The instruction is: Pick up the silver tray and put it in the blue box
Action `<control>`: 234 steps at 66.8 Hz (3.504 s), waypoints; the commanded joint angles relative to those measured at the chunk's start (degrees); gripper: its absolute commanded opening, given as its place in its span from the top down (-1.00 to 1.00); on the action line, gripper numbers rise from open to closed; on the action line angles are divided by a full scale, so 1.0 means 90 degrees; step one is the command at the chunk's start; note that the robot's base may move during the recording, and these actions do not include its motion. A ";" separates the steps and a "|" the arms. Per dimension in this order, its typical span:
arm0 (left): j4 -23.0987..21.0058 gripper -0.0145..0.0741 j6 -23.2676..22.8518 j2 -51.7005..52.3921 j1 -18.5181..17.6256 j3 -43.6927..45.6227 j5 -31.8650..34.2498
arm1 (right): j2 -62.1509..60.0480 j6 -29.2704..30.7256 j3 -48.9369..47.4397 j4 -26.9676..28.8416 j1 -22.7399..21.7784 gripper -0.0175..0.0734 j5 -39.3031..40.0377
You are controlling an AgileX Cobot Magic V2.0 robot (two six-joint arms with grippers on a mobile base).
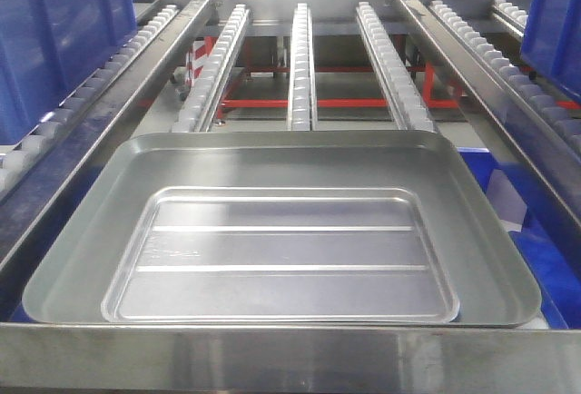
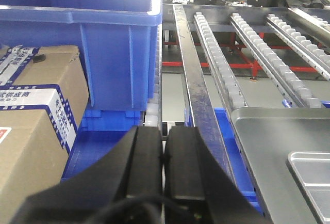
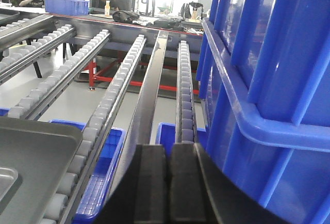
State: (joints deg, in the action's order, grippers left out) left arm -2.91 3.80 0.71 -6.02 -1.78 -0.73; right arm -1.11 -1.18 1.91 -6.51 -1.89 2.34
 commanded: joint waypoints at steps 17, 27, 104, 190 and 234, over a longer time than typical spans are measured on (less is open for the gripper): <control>-0.0067 0.67 -0.0058 0.0083 -0.0004 -0.0044 0.0824 | -0.0074 -0.0044 -0.0194 0.0022 -0.0028 0.50 0.0628; -0.0151 0.67 -0.0098 -0.0236 -0.0004 0.0966 -0.1055 | 0.0153 -0.0662 -0.1017 0.0561 -0.0028 0.50 -0.0658; -0.2700 0.69 -0.0192 -0.5501 -0.0493 0.3675 -0.3688 | 0.4833 -0.0401 -0.3818 0.1892 -0.0015 0.49 -0.5087; 0.1847 0.69 -0.5637 -0.9600 -0.3849 0.6508 -0.4015 | 0.9640 -0.5325 -0.6134 -0.0977 0.4194 0.49 -0.3826; 0.2067 0.69 -0.5813 -1.0047 -0.4049 0.6643 -0.4230 | 0.9634 -0.5072 -0.6134 -0.0834 0.4062 0.49 -0.3995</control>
State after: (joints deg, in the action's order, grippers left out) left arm 14.80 -47.64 -91.55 -42.06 57.78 -41.13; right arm 87.61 -47.75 -51.49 -13.34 34.59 -34.84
